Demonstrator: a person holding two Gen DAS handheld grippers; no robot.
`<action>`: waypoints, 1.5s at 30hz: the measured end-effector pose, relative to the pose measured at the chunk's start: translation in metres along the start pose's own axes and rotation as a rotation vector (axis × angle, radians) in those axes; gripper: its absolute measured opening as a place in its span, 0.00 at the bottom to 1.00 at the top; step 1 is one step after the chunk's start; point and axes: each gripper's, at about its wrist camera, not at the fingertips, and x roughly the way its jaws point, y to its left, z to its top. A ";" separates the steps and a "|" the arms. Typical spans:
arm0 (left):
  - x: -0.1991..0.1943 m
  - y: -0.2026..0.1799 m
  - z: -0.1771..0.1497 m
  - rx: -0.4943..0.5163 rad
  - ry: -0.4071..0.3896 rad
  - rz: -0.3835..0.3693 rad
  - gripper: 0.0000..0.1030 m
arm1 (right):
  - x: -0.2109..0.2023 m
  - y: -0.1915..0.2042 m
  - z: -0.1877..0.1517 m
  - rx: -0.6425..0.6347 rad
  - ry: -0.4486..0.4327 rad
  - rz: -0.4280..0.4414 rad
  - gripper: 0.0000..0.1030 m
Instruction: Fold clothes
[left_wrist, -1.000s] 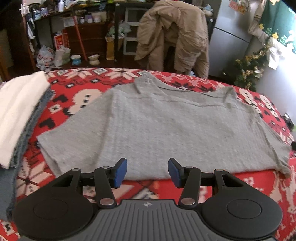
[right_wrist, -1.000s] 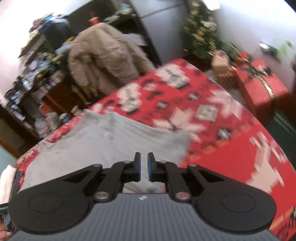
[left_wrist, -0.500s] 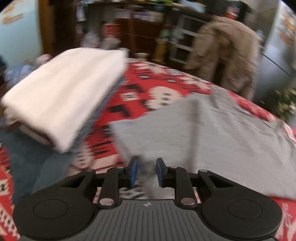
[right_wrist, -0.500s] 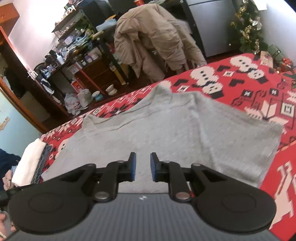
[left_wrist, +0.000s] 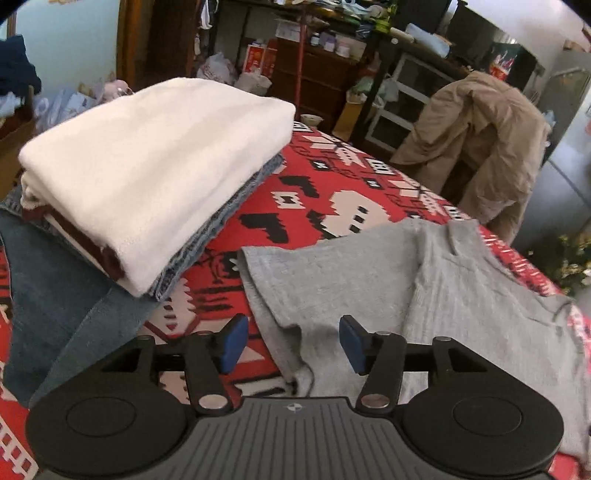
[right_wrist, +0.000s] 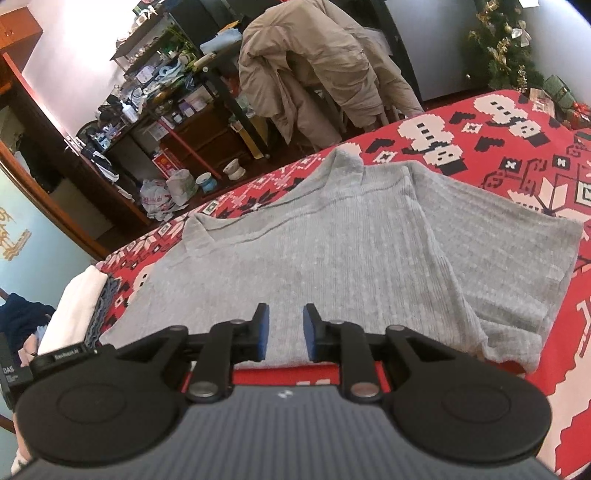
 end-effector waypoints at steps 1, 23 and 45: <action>0.001 -0.004 0.000 0.016 -0.002 0.022 0.42 | 0.000 -0.001 -0.001 0.004 0.003 -0.002 0.22; -0.069 -0.188 -0.012 0.510 -0.325 -0.059 0.05 | -0.039 -0.043 0.007 0.071 -0.089 -0.009 0.24; -0.042 -0.247 -0.071 0.650 -0.157 -0.307 0.39 | -0.053 -0.091 0.003 0.179 -0.134 -0.045 0.31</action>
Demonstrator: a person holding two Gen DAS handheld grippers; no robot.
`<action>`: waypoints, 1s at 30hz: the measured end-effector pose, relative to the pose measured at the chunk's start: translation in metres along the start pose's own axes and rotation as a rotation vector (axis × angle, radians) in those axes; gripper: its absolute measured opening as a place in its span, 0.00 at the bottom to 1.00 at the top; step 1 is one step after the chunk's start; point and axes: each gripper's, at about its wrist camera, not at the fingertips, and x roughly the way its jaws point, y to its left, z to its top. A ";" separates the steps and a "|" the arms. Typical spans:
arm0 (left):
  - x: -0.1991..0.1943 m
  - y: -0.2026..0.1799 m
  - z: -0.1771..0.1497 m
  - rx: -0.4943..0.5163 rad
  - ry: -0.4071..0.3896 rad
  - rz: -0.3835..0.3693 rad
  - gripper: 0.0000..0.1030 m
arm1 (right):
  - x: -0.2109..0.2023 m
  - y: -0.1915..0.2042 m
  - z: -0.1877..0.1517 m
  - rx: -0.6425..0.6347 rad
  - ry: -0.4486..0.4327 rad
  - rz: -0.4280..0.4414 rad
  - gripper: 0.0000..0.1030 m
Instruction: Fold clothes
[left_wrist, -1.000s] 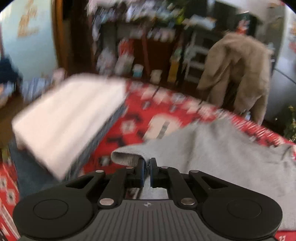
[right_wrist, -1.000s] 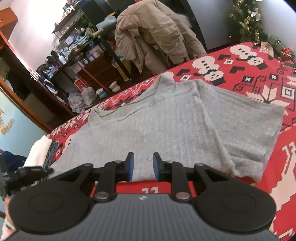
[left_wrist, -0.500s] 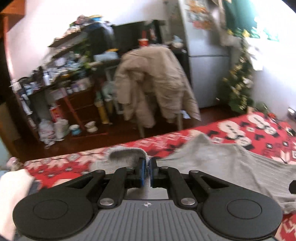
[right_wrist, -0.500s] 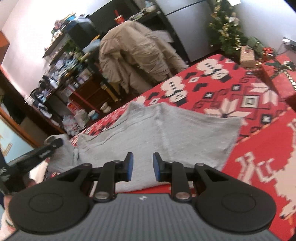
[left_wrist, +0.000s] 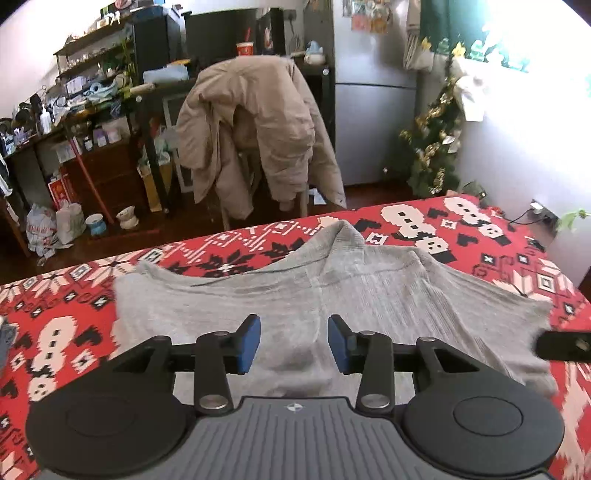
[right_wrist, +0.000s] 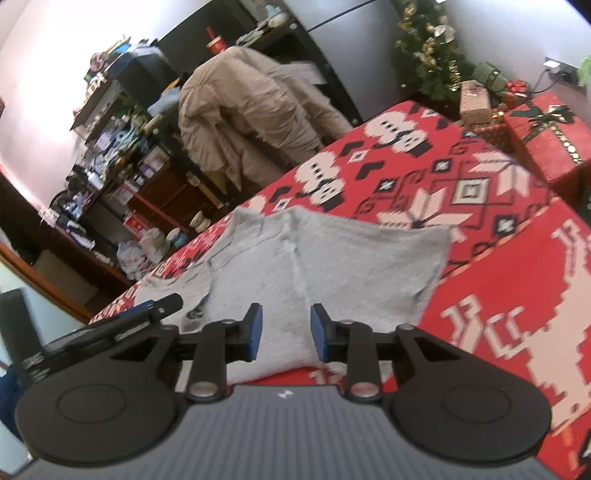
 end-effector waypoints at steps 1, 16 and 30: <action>-0.008 0.006 -0.005 -0.001 -0.005 -0.002 0.39 | 0.005 0.007 -0.001 -0.008 0.009 0.015 0.31; -0.016 0.031 -0.066 0.261 0.031 0.059 0.37 | 0.112 0.096 -0.026 -0.166 0.168 0.112 0.31; -0.022 0.036 -0.079 0.428 -0.015 0.077 0.04 | 0.117 0.100 -0.027 -0.184 0.161 0.074 0.01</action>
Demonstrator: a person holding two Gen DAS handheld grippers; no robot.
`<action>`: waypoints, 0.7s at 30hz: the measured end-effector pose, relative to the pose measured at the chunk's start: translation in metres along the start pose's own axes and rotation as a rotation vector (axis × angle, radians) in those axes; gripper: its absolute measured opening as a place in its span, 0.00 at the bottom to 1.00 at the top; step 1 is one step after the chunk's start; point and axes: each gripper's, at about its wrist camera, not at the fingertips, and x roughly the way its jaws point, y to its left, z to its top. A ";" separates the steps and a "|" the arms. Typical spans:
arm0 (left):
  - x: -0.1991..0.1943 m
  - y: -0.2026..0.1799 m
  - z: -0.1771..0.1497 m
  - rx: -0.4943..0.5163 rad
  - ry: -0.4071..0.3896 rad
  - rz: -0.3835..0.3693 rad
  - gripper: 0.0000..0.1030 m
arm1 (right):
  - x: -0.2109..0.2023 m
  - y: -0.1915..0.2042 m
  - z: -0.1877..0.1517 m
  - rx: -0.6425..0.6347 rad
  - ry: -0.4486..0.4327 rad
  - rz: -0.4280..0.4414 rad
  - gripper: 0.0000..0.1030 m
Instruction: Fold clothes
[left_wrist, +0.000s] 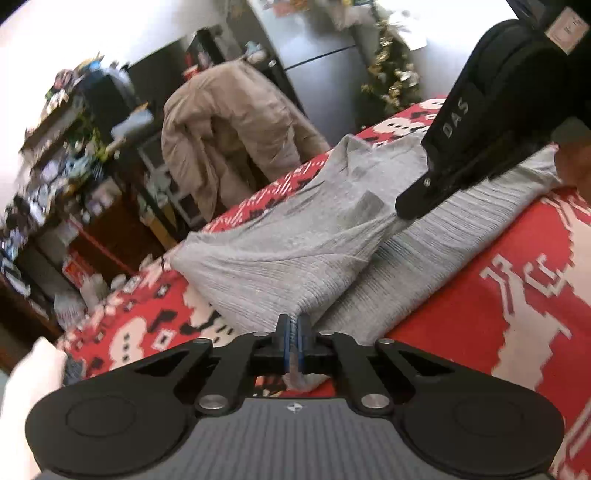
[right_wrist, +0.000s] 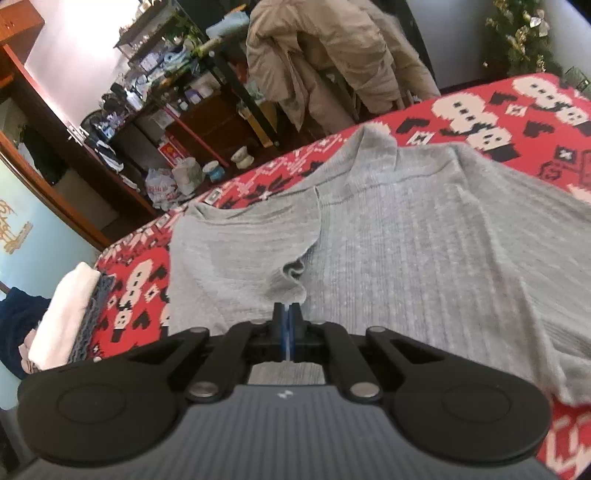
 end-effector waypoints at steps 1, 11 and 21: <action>-0.003 0.001 -0.002 0.019 -0.003 -0.004 0.04 | -0.005 0.001 -0.002 0.000 -0.005 0.002 0.01; 0.000 0.007 -0.015 0.067 0.043 -0.001 0.06 | -0.004 0.005 -0.019 0.008 0.059 -0.012 0.01; -0.008 0.031 -0.016 -0.101 0.098 -0.096 0.35 | -0.005 0.005 -0.019 -0.053 0.064 -0.033 0.10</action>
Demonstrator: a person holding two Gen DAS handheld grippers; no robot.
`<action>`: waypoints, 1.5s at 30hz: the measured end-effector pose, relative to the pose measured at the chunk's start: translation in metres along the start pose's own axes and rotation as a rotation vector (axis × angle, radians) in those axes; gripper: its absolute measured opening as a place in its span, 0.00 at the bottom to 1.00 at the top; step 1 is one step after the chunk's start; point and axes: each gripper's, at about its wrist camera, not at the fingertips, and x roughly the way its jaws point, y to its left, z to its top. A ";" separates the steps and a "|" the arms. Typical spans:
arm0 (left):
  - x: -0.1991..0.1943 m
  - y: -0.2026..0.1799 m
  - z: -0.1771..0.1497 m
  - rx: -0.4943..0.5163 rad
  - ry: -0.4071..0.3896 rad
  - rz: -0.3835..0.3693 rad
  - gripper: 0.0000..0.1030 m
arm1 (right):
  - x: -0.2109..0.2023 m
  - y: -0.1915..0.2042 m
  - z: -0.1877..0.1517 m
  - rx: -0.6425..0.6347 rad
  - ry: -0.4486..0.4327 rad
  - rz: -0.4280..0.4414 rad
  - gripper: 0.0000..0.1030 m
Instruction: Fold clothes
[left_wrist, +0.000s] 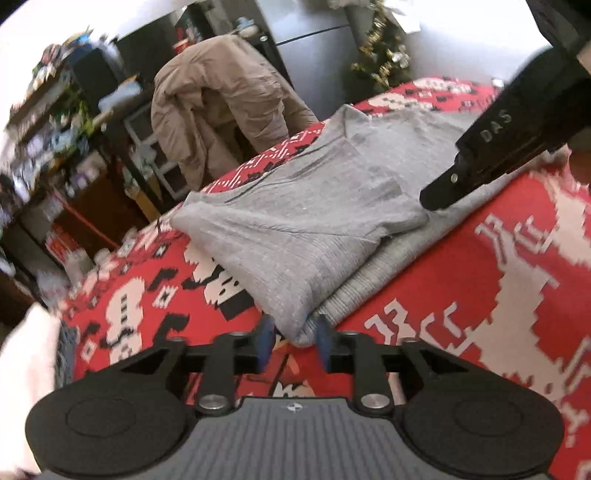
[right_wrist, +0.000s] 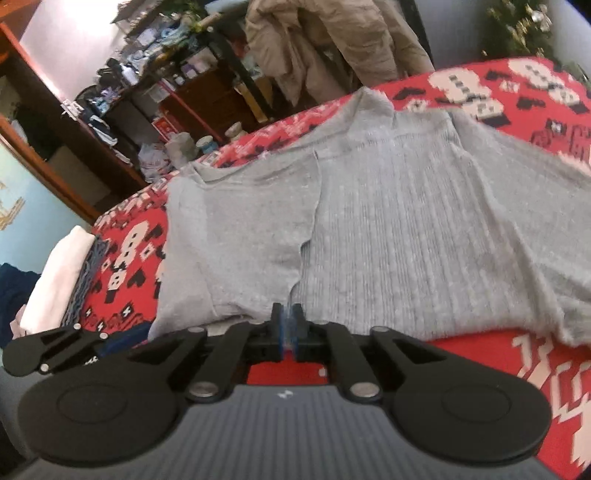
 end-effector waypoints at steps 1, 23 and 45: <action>-0.003 0.007 0.001 -0.039 -0.001 -0.014 0.35 | -0.004 0.000 0.003 -0.013 -0.018 -0.002 0.12; 0.062 0.050 0.036 -0.355 0.013 -0.109 0.30 | 0.057 0.016 0.083 -0.203 -0.209 -0.235 0.00; 0.114 0.147 0.069 -0.680 -0.009 -0.216 0.03 | 0.048 0.080 0.078 -0.216 -0.177 0.014 0.04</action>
